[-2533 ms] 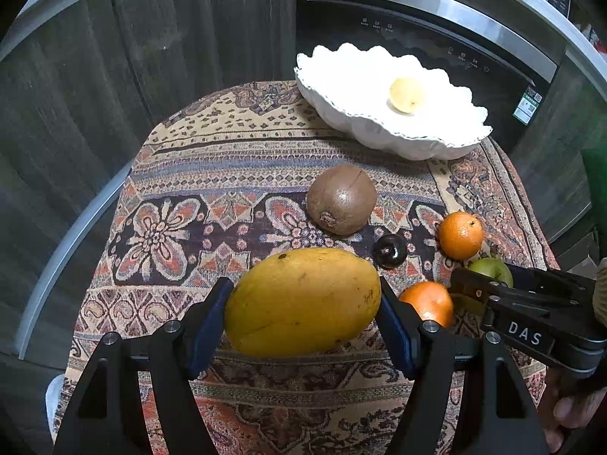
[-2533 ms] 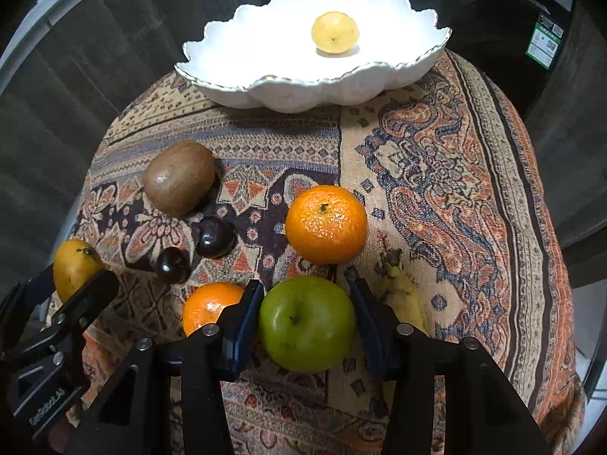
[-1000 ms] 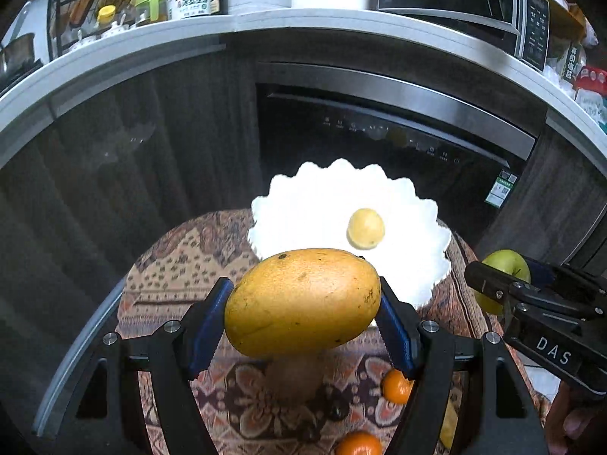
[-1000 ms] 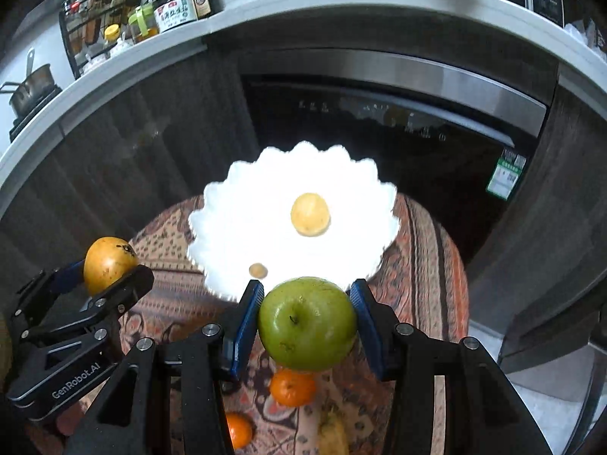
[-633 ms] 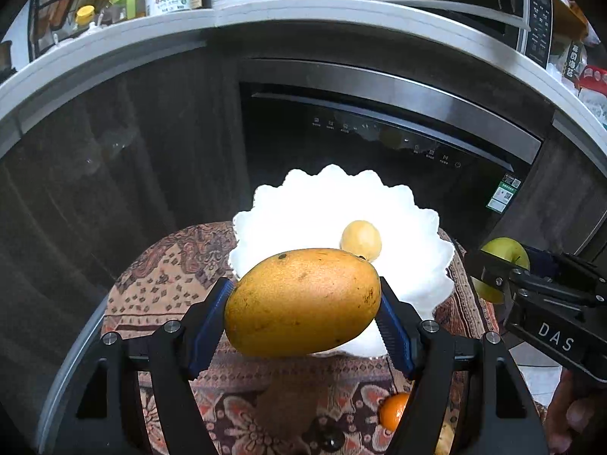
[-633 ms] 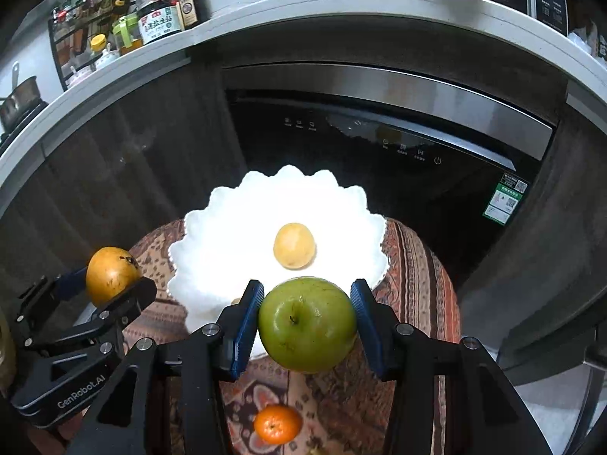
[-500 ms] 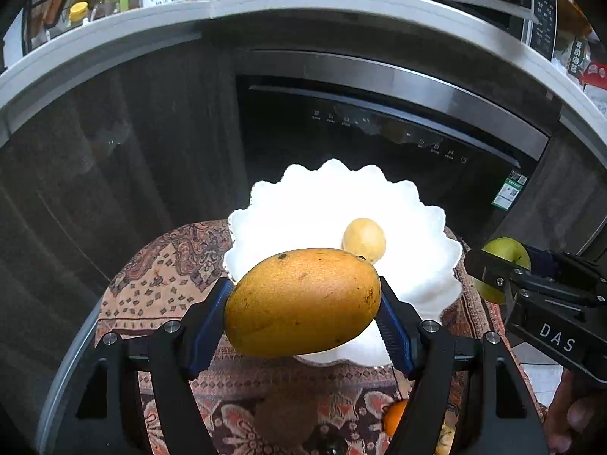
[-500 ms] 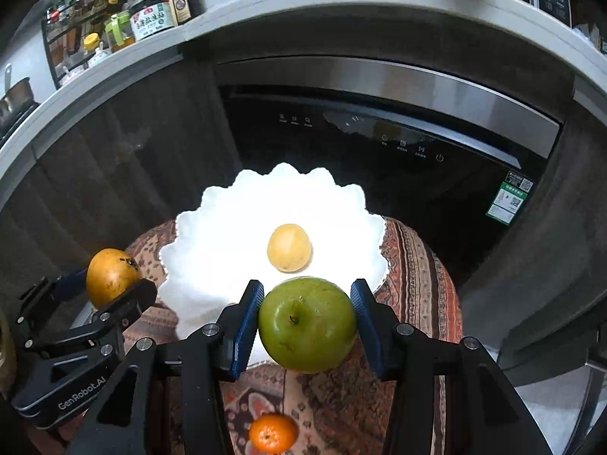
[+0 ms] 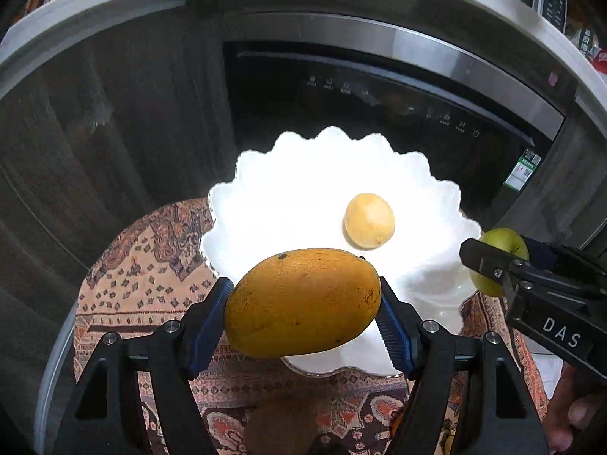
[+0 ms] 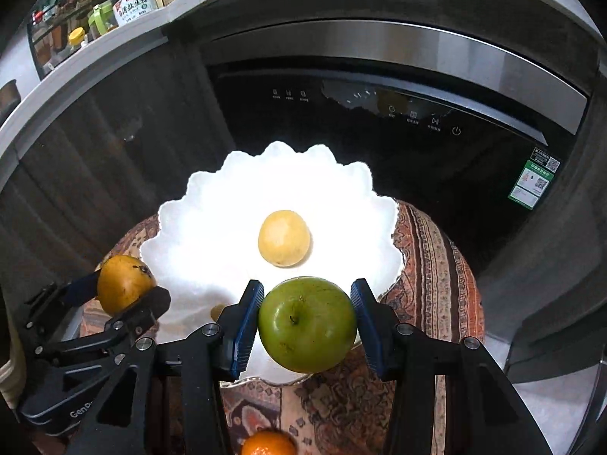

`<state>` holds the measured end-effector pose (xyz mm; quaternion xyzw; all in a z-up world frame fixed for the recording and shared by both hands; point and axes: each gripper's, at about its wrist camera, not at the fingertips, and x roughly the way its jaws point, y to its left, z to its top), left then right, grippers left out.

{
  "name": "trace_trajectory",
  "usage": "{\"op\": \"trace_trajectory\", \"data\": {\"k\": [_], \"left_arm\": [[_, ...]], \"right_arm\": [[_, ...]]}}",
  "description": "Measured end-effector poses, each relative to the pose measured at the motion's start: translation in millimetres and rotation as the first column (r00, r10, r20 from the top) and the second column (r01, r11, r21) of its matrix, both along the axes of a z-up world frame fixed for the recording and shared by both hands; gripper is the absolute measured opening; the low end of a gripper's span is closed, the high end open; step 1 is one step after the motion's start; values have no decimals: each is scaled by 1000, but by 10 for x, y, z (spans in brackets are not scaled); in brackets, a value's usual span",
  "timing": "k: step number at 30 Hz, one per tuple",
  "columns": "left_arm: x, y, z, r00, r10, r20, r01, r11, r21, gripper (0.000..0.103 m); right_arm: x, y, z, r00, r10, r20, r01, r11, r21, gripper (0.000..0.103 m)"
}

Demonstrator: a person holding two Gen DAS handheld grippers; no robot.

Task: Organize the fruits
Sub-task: 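Open the left tool over the bowl while the right tool releases the green apple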

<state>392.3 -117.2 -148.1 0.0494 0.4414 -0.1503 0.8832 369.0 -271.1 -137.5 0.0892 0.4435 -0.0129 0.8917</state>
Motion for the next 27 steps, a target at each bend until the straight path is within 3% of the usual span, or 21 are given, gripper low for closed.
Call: {"op": "trace_trajectory", "data": {"k": [11, 13, 15, 27], "left_arm": [[27, 39, -204, 997, 5, -74, -5, 1000, 1, 73], [11, 40, -199, 998, 5, -62, -5, 1000, 6, 78], [-8, 48, -151, 999, 10, -35, -10, 1000, 7, 94], [-142, 120, 188, 997, 44, 65, -47, 998, 36, 103]], "right_arm": [[32, 50, -91, 1000, 10, -17, -10, 1000, -9, 49], [29, 51, -72, 1000, 4, -6, -4, 1000, -15, 58], [11, 63, -28, 1000, 1, 15, 0, 999, -32, 71], [-149, 12, 254, 995, -56, 77, 61, 995, -72, 85]]}}
